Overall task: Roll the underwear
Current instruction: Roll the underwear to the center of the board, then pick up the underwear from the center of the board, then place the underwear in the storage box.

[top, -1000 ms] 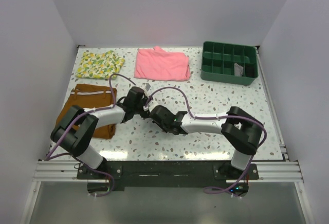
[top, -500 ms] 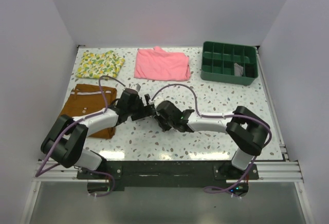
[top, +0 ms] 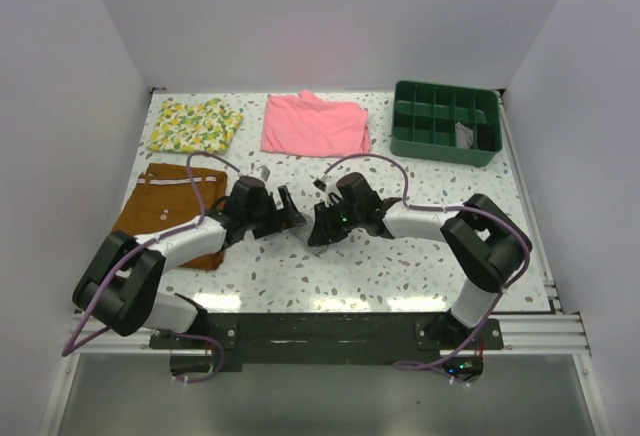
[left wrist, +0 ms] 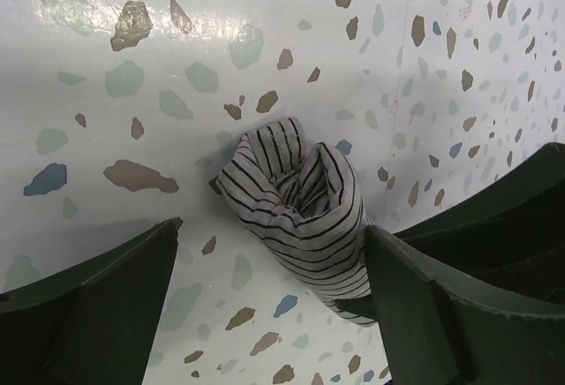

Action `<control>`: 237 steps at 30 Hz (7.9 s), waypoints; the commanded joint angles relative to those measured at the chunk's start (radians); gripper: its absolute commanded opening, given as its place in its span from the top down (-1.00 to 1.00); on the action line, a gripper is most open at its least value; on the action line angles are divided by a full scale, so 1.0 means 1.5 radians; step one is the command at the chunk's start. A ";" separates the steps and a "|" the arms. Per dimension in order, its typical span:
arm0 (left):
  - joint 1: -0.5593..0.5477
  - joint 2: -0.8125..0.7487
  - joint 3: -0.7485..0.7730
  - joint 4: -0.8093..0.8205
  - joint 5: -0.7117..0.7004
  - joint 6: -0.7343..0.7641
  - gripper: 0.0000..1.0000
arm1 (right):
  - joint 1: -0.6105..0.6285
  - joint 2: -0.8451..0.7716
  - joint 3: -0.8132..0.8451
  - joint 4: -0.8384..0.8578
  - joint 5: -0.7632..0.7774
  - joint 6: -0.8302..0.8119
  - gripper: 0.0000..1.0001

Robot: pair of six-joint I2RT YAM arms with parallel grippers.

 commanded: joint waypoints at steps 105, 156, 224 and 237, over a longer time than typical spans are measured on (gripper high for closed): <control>0.055 0.097 0.090 -0.008 0.032 0.004 -0.82 | 0.229 0.063 -0.014 -0.215 0.488 -0.081 0.82; 0.028 0.061 0.183 -0.086 0.119 0.142 -1.00 | -0.328 0.054 0.603 -0.638 0.593 -0.135 0.90; 0.045 0.188 0.210 -0.105 0.204 0.203 -0.99 | -0.433 0.407 0.987 -0.783 0.823 -0.254 0.78; 0.045 0.190 0.208 -0.106 0.204 0.205 -0.99 | -0.393 0.449 0.993 -0.799 0.808 -0.248 0.78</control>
